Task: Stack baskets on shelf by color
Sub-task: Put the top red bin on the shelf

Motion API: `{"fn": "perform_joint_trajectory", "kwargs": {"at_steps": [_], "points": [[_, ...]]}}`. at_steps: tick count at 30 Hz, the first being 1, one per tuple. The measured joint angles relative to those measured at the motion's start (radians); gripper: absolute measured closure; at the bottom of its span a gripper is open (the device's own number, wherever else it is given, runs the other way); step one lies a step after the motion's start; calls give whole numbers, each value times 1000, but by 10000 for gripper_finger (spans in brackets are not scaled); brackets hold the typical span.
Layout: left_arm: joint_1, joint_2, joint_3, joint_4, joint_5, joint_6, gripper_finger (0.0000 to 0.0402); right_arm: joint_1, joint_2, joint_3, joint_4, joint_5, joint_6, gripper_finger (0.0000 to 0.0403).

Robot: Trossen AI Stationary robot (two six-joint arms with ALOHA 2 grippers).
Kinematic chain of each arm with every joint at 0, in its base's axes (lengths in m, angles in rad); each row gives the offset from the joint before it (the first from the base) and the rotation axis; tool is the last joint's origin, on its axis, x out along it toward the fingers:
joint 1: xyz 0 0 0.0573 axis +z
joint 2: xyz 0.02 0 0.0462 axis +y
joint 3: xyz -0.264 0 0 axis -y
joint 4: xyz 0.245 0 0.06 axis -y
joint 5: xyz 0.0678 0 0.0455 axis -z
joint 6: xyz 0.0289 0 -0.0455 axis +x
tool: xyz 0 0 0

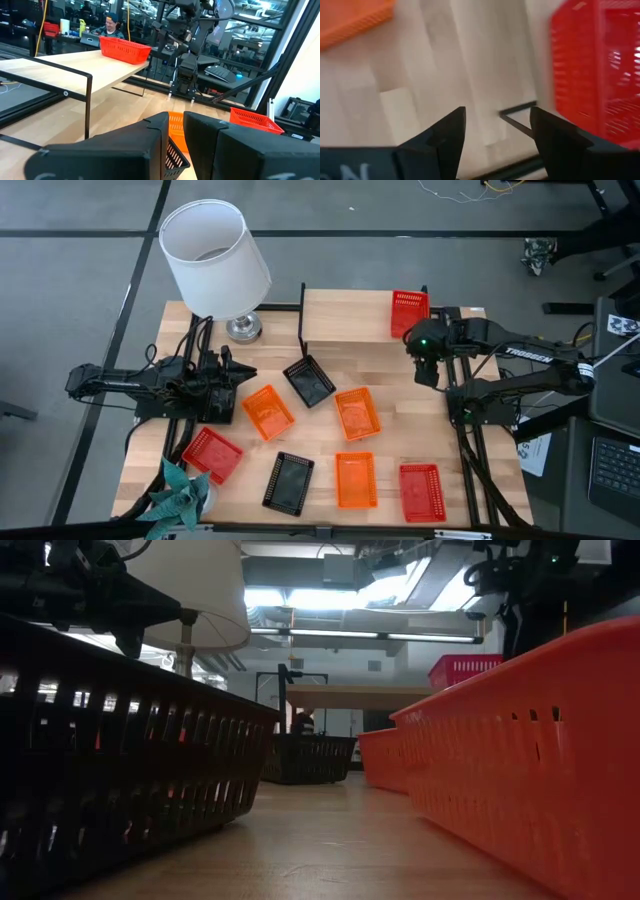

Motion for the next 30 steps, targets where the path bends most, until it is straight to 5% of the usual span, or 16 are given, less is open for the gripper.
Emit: {"fn": "perform_joint_trajectory", "kwargs": {"at_steps": [30], "points": [[0,0,0,0,0,0,351,0,1,0,-2,212,0,183]]}}
